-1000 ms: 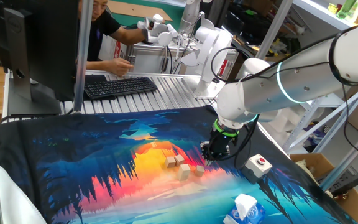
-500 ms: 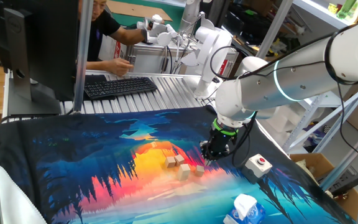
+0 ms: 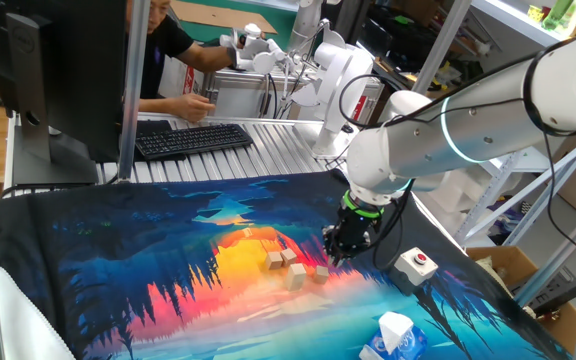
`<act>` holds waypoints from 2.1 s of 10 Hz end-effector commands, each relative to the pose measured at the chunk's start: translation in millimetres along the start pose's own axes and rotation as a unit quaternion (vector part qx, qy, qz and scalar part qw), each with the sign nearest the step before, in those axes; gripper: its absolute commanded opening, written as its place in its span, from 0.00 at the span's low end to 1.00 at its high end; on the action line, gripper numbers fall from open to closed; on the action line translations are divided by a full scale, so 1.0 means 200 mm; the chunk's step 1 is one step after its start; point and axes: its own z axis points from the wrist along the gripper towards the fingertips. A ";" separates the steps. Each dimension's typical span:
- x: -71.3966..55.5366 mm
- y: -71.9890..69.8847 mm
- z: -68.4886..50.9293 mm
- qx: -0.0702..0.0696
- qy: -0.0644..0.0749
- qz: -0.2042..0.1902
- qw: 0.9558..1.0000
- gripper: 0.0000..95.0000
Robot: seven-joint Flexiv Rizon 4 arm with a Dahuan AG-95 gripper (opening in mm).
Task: Stack the blocks in a vertical line of five
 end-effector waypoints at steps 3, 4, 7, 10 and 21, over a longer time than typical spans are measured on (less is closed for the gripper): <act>0.00 0.00 0.00 -0.005 0.006 0.007 1.000 0.40; 0.00 0.00 0.00 -0.005 0.006 0.007 1.000 0.40; 0.00 0.00 0.00 -0.005 0.006 0.007 1.000 0.40; 0.00 0.00 0.00 -0.005 0.006 0.007 1.000 0.40; 0.00 0.00 0.00 -0.005 0.006 0.007 1.000 0.40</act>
